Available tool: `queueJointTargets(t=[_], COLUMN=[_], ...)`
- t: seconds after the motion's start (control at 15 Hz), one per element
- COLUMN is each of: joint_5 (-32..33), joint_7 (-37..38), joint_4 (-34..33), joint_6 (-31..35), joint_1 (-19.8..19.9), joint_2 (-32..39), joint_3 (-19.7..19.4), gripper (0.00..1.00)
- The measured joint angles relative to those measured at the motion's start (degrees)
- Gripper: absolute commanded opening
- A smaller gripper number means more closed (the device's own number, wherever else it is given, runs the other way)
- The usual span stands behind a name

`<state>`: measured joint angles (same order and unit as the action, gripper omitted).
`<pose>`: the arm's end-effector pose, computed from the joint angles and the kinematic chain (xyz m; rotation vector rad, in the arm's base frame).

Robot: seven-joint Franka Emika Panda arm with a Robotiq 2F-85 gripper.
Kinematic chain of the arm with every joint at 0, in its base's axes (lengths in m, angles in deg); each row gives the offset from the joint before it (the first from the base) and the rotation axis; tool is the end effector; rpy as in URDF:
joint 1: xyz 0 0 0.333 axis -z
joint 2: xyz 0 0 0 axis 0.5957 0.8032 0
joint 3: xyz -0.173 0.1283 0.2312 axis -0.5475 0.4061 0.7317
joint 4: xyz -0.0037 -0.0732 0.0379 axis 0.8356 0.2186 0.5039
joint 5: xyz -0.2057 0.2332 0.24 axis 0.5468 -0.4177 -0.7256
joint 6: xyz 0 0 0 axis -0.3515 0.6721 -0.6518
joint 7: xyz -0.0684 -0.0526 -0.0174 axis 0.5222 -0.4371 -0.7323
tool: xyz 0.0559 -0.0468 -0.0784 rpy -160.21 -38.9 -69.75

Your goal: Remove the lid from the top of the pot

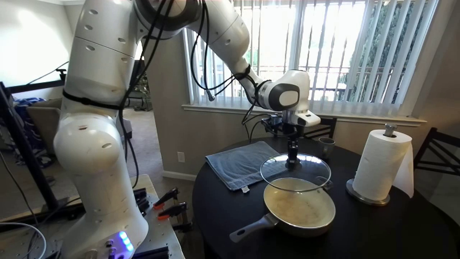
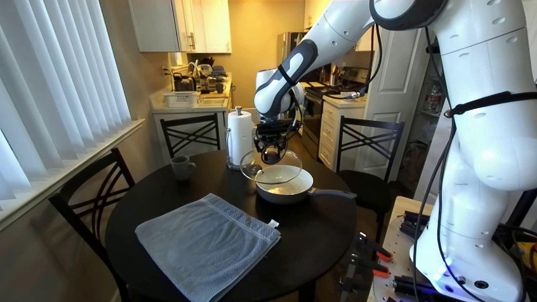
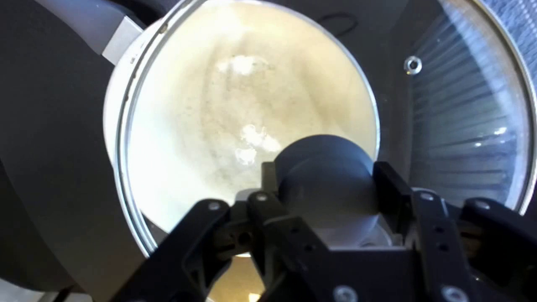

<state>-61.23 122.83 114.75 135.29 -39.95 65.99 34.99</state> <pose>0.6033 -0.0941 0.2657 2.8055 -1.2126 0.0520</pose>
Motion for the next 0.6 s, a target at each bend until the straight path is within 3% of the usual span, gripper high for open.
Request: queueJointTargets(t=[0.27, 0.6], joint_5=[4.9, 5.2], joint_7=[0.1, -0.2], joint_4=[-4.4, -12.7], joint_6=[-5.1, -11.8], joint_1=[-4.6, -7.0], joint_2=[0.1, 3.4], joint_3=[3.3, 8.7], gripper=[0.33, 0.33])
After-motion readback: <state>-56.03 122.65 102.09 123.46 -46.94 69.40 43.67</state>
